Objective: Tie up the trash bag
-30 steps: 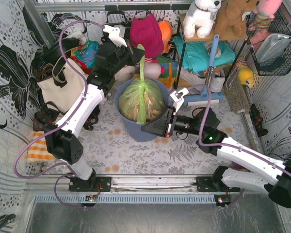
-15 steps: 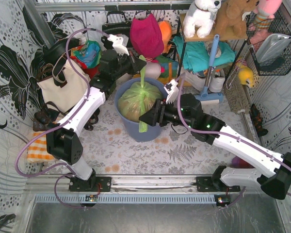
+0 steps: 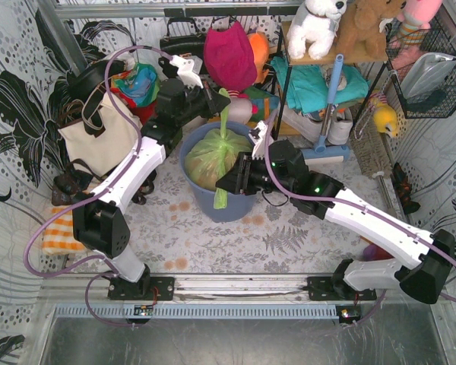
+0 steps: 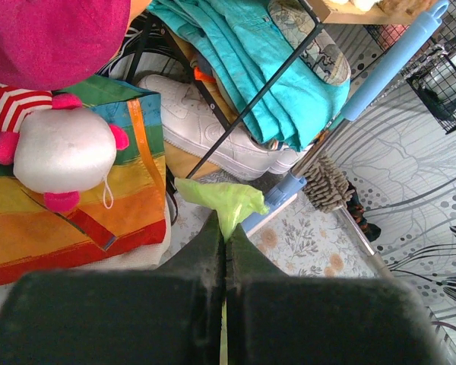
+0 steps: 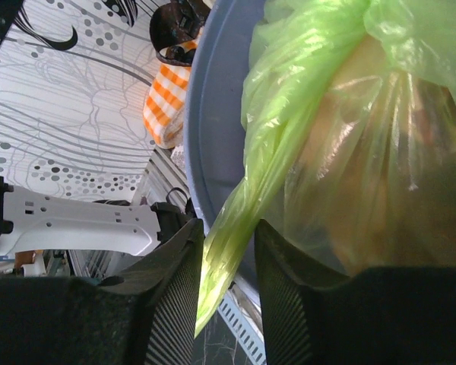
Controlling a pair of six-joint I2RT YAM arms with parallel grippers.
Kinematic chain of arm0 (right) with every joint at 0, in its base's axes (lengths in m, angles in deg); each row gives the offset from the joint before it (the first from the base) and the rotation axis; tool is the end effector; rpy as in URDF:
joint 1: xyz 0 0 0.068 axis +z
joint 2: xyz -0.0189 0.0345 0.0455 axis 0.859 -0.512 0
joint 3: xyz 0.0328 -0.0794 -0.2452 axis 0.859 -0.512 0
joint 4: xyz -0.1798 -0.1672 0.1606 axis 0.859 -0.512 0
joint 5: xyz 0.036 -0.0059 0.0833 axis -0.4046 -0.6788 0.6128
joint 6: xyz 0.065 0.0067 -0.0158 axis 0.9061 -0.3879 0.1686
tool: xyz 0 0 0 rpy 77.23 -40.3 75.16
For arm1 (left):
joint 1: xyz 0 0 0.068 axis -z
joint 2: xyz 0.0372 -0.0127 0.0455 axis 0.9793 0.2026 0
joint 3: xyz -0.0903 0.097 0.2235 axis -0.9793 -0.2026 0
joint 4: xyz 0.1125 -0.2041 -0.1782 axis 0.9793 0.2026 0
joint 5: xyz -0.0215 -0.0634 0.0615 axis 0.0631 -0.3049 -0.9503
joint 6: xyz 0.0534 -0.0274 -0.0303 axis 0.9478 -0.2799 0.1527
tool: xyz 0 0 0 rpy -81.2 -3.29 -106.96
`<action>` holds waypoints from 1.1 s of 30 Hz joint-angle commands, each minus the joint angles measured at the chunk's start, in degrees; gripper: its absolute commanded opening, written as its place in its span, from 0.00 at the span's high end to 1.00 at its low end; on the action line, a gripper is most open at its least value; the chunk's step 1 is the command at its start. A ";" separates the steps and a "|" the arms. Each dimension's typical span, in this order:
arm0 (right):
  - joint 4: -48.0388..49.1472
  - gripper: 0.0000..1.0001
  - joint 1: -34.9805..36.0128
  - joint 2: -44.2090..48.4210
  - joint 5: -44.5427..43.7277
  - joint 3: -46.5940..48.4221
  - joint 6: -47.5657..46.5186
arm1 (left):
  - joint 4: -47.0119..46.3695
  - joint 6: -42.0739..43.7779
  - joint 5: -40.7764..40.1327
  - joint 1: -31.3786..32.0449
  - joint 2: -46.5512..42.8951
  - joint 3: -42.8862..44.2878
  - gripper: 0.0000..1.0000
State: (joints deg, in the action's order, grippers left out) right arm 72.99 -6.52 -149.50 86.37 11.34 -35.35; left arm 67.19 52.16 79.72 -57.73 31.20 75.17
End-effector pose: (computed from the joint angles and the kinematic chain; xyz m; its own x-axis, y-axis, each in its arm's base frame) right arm 0.2035 0.2803 0.3599 -0.7068 0.2075 -0.6763 -0.5341 0.4704 0.7025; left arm 0.4123 -0.1736 0.3786 -0.3466 -0.3002 -0.8887 0.5411 0.7099 -0.4508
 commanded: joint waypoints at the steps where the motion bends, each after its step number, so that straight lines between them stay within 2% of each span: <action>1: -1.82 0.61 -0.54 -1.74 0.51 2.58 -0.50 | -3.35 -0.35 0.45 -0.18 -1.71 -0.64 1.00; 3: -2.11 0.55 -1.09 -2.38 0.49 3.00 -0.20 | -3.38 -0.34 0.50 -0.11 -1.74 -0.73 1.00; 5: -1.64 0.58 -1.66 -3.09 1.07 3.18 -0.10 | -3.48 -0.36 0.48 -0.16 -1.84 -0.86 1.00; 7: -1.30 0.67 -2.15 -3.64 1.70 3.20 0.17 | -3.54 -0.30 0.48 -0.17 -1.94 -0.99 1.00; 12: 0.75 1.00 -2.76 -3.40 3.64 2.88 0.77 | -3.45 -0.16 0.23 -0.15 -2.03 -1.00 1.00; 18: 5.36 1.00 -2.82 -0.34 4.15 4.36 -1.30 | -2.47 1.37 -1.90 -0.30 -1.17 0.73 1.00; 25: 11.50 1.00 -2.78 4.16 9.47 5.24 -3.34 | -1.40 1.74 -2.85 -0.34 -0.78 4.99 1.00; 33: 17.09 1.00 -2.78 7.62 9.63 -7.64 2.65 | -4.00 0.52 -3.27 -0.33 0.47 0.09 1.00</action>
State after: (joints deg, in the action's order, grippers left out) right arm 85.16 -9.42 -142.73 93.91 9.83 -36.53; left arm 67.89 52.64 78.16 -57.75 31.22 77.53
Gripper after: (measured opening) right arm 0.003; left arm 0.011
